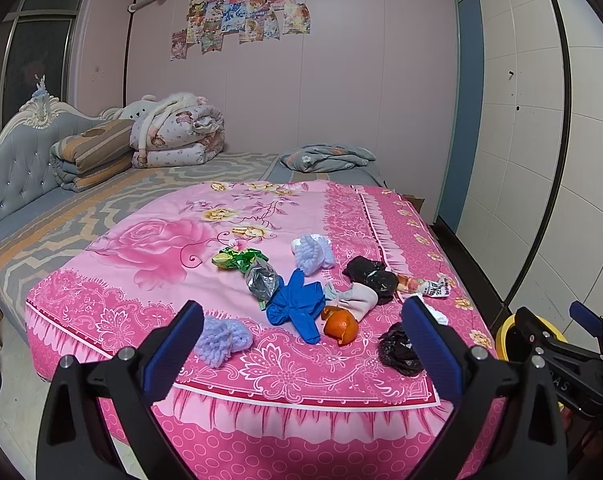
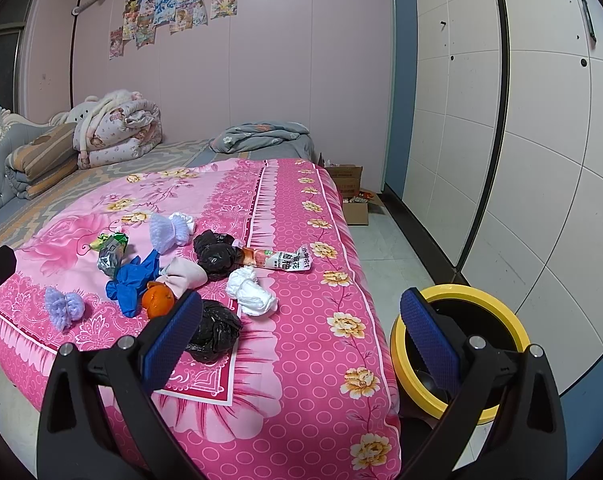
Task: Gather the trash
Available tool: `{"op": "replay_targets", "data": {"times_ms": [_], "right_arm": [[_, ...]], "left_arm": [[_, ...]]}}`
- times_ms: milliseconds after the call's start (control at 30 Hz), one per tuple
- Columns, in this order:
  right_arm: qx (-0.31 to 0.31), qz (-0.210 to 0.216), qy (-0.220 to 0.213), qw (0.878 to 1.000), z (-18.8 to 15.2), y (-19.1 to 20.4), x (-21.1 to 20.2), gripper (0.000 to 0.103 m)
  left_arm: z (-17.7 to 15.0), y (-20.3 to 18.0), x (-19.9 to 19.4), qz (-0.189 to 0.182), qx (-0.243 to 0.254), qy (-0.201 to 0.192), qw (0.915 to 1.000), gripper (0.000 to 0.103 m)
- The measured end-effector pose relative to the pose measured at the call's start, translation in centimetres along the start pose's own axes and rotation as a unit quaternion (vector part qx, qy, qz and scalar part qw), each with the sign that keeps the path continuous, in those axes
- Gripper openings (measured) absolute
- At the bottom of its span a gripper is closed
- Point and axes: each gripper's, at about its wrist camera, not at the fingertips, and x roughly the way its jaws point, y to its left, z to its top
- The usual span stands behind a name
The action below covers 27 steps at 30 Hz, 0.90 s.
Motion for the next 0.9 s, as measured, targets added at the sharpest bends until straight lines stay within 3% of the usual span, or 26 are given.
{"op": "replay_targets", "data": {"times_ms": [900], "right_arm": [[0.008, 0.023, 0.020, 0.999, -0.2, -0.1, 1.5, 0.095]], "left_arm": [[0.2, 0.4, 0.7, -0.004, -0.006, 0.014, 0.9999, 0.096]]}}
